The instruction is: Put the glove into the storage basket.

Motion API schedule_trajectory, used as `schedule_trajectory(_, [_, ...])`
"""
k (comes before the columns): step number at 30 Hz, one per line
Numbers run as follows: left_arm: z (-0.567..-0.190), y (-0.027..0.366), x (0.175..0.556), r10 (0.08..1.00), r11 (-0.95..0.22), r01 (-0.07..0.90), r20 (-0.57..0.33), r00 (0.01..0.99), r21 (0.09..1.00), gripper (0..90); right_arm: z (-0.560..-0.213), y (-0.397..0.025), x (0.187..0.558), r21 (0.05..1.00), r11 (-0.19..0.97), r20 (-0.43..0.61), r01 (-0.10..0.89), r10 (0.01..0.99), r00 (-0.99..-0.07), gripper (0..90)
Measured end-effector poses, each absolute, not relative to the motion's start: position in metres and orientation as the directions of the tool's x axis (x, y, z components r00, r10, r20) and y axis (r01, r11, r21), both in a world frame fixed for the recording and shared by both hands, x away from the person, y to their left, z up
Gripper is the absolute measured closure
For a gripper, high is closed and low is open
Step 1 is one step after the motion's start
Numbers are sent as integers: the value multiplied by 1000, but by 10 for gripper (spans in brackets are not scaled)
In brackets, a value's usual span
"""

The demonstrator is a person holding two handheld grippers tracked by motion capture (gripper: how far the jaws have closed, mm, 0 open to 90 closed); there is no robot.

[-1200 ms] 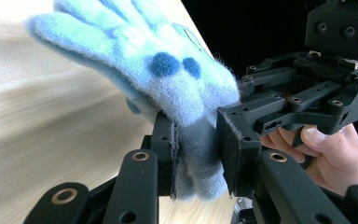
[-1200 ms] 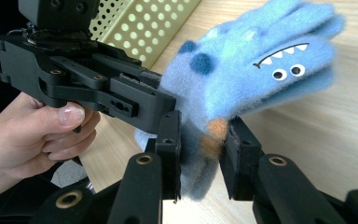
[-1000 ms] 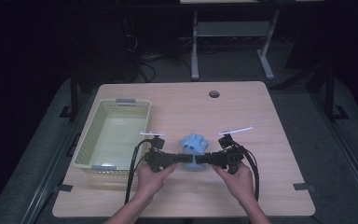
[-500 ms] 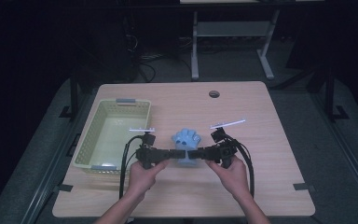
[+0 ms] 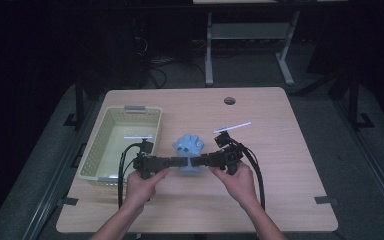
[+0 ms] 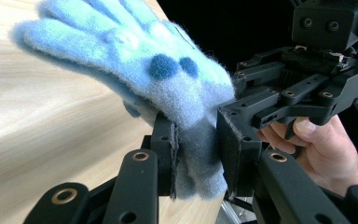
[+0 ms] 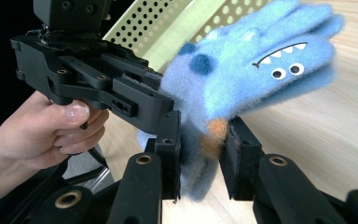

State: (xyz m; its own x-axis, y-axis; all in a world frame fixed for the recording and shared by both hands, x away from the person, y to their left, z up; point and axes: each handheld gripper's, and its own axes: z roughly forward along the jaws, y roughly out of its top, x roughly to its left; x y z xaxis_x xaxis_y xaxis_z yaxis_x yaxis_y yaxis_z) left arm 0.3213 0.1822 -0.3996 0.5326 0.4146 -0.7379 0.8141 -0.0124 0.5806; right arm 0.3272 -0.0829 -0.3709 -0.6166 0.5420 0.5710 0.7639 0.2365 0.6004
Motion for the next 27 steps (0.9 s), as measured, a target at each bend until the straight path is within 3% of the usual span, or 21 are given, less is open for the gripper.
schedule_trajectory(27, [-384, 225, 310, 445, 30, 803, -727, 522, 595, 687, -354, -38, 330, 617, 286, 554, 733, 504, -663, 698])
